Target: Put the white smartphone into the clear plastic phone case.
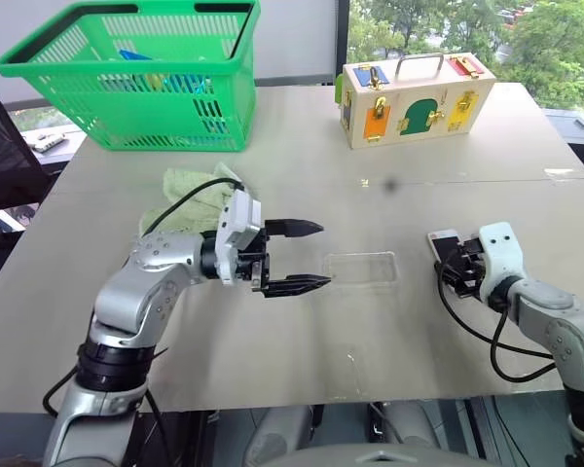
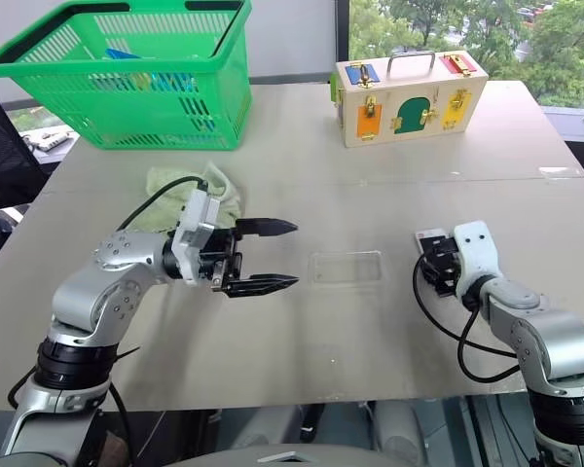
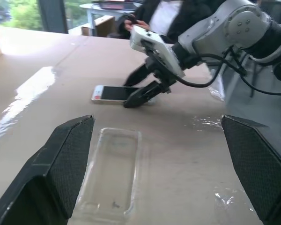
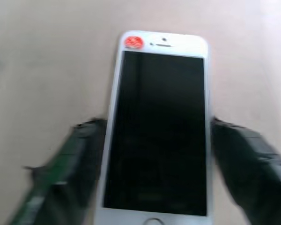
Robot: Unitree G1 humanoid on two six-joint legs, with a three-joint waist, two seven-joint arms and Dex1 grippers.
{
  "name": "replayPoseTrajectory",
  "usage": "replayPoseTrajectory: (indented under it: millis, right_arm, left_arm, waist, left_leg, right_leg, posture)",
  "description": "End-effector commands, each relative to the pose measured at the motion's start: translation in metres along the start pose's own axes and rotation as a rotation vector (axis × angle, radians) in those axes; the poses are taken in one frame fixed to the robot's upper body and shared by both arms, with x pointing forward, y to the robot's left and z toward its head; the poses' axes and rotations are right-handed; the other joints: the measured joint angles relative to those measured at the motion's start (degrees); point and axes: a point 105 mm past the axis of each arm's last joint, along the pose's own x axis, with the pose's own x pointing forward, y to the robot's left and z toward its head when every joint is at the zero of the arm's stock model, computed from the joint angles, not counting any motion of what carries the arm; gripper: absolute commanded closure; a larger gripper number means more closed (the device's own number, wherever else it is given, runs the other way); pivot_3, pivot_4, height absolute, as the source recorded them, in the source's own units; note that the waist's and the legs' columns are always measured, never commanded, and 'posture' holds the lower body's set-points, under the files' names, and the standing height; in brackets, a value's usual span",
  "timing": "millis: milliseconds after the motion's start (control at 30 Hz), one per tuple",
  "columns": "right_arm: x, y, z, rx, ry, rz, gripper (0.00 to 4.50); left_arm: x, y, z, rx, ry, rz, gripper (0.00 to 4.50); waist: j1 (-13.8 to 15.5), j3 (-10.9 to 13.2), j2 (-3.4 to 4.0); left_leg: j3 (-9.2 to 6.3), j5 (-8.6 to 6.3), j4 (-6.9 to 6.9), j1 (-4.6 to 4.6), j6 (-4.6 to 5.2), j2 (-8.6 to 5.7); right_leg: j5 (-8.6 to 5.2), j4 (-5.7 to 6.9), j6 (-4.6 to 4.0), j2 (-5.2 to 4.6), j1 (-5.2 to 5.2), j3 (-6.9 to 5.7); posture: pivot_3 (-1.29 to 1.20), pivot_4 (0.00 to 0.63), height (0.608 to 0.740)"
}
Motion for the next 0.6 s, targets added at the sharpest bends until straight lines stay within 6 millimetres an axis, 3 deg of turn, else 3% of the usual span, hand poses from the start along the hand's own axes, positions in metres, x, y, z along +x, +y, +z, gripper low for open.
replayPoseTrajectory:
  millis: [33,167,233,367,467,600]
  right_arm:
    - [0.002,0.0,-0.026,-0.003,0.12,0.025,1.62]
    - [-0.004,-0.006,-0.003,-0.082,-0.002,0.059,1.69]
    - [-0.012,0.005,0.025,-0.15,-0.134,0.161,1.69]
    - [-0.03,0.049,0.068,-0.276,-0.305,0.446,1.69]
    - [-0.033,0.077,0.08,-0.405,-0.322,0.593,1.69]
    - [-0.022,0.099,0.079,-0.607,-0.278,0.704,1.69]
  left_arm:
    - [-0.003,-0.001,0.01,0.041,-0.019,0.044,0.0]
    - [-0.009,0.003,-0.001,0.0,-0.01,0.11,0.0]
    - [-0.014,0.004,-0.007,-0.028,-0.006,0.137,0.0]
    - [-0.023,-0.001,-0.023,-0.036,0.031,0.153,0.0]
    - [-0.029,-0.003,-0.032,-0.048,0.056,0.159,0.0]
    - [-0.034,-0.002,-0.039,-0.06,0.065,0.166,0.0]
  waist:
    - [0.0,-0.1,-0.12]
    - [0.1,-0.1,-0.11]
    - [-0.1,0.0,-0.01]
    - [-0.9,0.1,0.2]
    - [-1.4,0.2,0.25]
    - [-1.2,0.2,0.25]
  left_leg:
    - [-0.01,0.0,0.0,-0.01,0.0,0.0]
    - [0.0,-0.01,0.0,-0.03,0.0,-0.01]
    - [0.0,-0.01,-0.01,-0.04,0.0,-0.01]
    - [0.08,0.0,-0.02,-0.11,0.0,0.04]
    - [0.05,-0.01,-0.03,-0.12,0.0,0.06]
    - [0.02,-0.01,-0.05,-0.18,0.0,0.06]
  right_leg:
    - [0.0,-0.03,0.0,0.0,0.0,-0.01]
    - [0.0,-0.1,0.01,-0.01,0.03,-0.02]
    - [0.0,-0.1,0.01,-0.01,0.01,-0.03]
    - [0.01,-0.06,0.01,-0.01,-0.14,0.03]
    - [0.0,-0.04,0.01,-0.01,-0.15,-0.01]
    - [0.01,-0.15,0.01,-0.02,-0.16,-0.06]
  posture:
    - [0.0,0.15,0.74]
    - [0.0,0.15,0.74]
    - [0.0,0.15,0.74]
    - [0.0,0.15,0.74]
    - [0.0,0.15,0.74]
    - [0.0,0.15,0.74]
